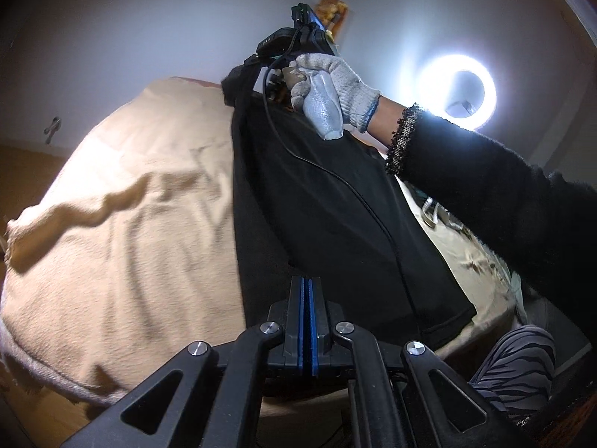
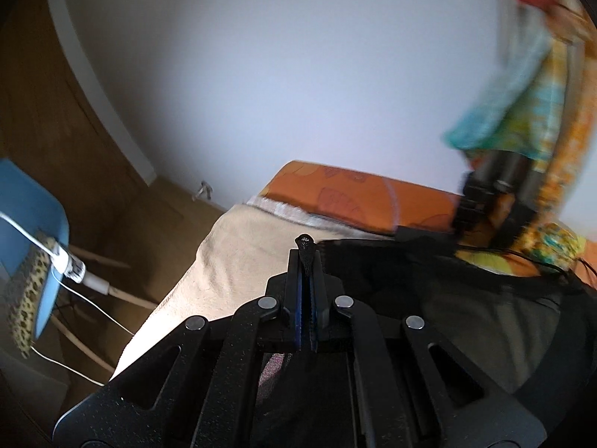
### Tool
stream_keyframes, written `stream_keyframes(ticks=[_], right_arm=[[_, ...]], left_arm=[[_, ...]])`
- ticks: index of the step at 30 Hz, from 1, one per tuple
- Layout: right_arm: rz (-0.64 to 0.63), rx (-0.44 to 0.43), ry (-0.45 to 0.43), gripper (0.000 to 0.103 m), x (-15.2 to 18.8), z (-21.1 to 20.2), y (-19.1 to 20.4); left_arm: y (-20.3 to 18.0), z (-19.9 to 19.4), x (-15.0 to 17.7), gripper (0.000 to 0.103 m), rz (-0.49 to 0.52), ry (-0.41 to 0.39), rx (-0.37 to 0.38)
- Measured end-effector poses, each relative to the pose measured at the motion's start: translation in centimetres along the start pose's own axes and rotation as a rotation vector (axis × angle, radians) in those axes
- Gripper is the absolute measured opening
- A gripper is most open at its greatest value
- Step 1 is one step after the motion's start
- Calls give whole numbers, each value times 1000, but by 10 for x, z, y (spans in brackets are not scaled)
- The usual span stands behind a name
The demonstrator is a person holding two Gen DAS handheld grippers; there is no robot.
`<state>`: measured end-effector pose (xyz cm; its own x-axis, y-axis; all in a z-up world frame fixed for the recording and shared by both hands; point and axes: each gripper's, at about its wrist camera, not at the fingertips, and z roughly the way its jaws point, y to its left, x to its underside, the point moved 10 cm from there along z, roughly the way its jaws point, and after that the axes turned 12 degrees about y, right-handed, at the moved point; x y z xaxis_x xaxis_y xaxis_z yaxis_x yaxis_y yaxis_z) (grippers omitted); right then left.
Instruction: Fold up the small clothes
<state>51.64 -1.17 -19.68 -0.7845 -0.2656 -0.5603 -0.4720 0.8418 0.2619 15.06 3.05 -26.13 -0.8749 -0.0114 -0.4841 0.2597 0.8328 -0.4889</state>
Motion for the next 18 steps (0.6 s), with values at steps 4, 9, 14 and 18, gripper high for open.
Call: stream_keyframes(ticks=[4, 9, 14, 18], right_arm=[[46, 14, -29, 4, 15, -26, -41], [132, 84, -23, 4, 35, -38, -99], [212, 169, -15, 4, 53, -41, -145], [243, 202, 9, 4, 68, -36, -165]], left_arm=[[-26, 17, 1, 0, 37, 32, 16], [-55, 42, 1, 0, 90, 89, 34], [-76, 63, 2, 0, 131, 148, 39], [-82, 70, 6, 0, 158, 192, 34]])
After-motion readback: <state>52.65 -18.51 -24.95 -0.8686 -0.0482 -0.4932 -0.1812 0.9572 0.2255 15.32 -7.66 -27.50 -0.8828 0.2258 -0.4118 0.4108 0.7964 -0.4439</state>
